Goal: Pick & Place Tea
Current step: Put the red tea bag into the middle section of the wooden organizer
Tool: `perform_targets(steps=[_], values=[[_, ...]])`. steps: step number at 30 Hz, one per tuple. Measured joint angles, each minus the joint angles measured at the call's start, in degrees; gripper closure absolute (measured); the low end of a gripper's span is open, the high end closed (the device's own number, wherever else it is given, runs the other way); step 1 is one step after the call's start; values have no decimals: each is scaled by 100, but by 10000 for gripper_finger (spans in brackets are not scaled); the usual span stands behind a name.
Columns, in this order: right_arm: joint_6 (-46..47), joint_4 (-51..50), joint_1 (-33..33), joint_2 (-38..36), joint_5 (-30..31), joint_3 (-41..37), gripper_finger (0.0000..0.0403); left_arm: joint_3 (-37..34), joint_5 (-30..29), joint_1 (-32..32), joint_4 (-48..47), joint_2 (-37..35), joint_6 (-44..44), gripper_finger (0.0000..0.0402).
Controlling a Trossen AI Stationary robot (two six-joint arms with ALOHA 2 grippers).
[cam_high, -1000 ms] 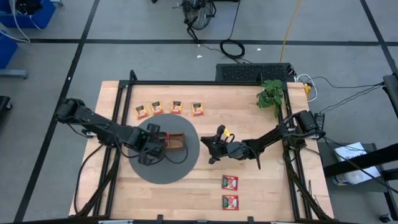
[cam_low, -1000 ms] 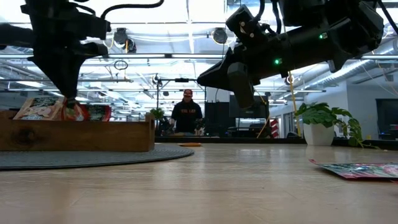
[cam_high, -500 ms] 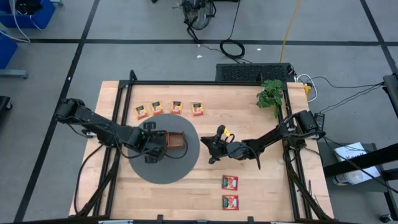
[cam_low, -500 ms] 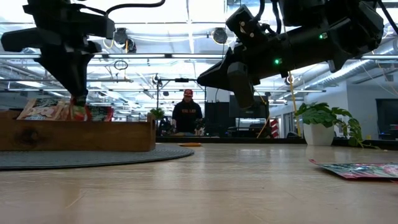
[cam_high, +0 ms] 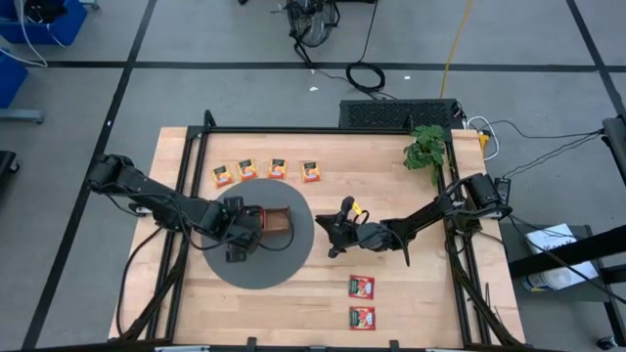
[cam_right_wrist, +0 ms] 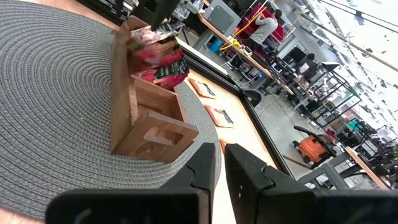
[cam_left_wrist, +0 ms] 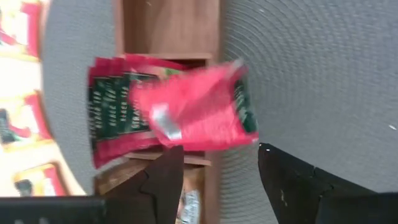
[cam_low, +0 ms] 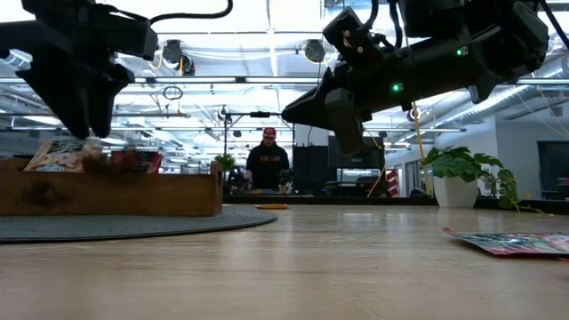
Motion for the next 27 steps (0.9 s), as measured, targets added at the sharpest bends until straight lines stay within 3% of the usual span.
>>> perform_targets(steps=[13, 19, 23, 27], values=[[7, 2, 0, -4, -2, 0, 380, 138, 232, -5, 41, -197, -21, 192], [102, 1, 0, -4, -2, 0, 378, 332, -18, -262, 807, -502, -250, 192], [101, -1, 0, -4, -2, 0, 381, 328, -213, -403, 980, -214, -593, 192], [98, -1, 0, -4, -2, 0, 382, 326, 52, -632, 1379, 356, -552, 192]])
